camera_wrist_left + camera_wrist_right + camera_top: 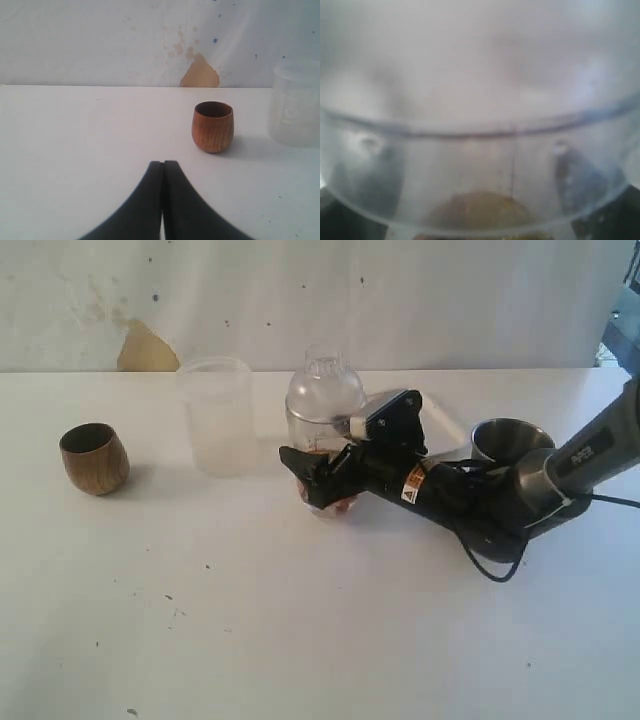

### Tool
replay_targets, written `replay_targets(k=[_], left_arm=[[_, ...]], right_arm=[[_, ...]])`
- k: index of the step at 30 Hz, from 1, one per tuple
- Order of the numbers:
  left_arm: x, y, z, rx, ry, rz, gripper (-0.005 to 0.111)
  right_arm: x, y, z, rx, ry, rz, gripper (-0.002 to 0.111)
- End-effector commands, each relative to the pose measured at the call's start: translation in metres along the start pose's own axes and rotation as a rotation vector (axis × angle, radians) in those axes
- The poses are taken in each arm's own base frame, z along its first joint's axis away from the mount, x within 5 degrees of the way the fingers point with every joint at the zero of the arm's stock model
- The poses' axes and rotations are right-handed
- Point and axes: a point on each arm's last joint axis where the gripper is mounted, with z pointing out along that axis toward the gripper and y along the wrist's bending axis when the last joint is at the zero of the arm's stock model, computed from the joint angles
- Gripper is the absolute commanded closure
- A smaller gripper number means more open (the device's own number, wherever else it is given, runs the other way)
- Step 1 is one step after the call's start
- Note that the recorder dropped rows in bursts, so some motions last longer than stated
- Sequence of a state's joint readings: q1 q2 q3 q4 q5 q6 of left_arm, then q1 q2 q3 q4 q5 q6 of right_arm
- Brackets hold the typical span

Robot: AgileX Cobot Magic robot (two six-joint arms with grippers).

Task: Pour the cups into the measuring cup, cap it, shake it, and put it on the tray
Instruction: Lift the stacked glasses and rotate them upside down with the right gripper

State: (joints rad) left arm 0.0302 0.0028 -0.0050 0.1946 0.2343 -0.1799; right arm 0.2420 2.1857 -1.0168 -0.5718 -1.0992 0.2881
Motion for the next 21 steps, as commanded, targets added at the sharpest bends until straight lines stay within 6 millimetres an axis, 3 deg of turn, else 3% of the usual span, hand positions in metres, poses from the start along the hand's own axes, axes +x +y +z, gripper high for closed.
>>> replay_targets(k=[1,4,7,9,11,13,15,18,21], left_arm=[[0.001,0.000,0.000,0.002,0.001,-0.003,0.107],[0.001,0.000,0.000,0.002,0.001,-0.001,0.107],[0.001,0.000,0.000,0.002,0.001,-0.001,0.107],[0.001,0.000,0.000,0.002,0.001,-0.001,0.107],[0.001,0.000,0.000,0.002,0.001,-0.001,0.107],[0.001,0.000,0.000,0.002,0.001,-0.001,0.107],[0.001,0.000,0.000,0.002,0.001,-0.001,0.107],[0.001,0.000,0.000,0.002,0.001,-0.001,0.107],[0.001,0.000,0.000,0.002,0.001,0.001,0.107]], right_arm=[[-0.065,0.010,-0.006,-0.074,-0.104,-0.087,0.108],[-0.103,0.007,-0.018,-0.057,-0.151,-0.037,0.108],[-0.107,-0.005,-0.025,-0.009,-0.115,-0.045,0.108],[-0.105,0.009,-0.023,-0.127,-0.095,-0.075,0.108],[-0.104,0.049,-0.014,-0.315,-0.090,-0.059,0.108],[-0.103,0.059,-0.011,-0.334,-0.096,-0.068,0.108],[-0.106,0.053,-0.009,-0.266,-0.127,-0.067,0.108],[-0.103,0.009,-0.018,-0.081,-0.141,-0.088,0.108],[-0.096,0.012,-0.023,-0.186,-0.081,-0.101,0.108]])
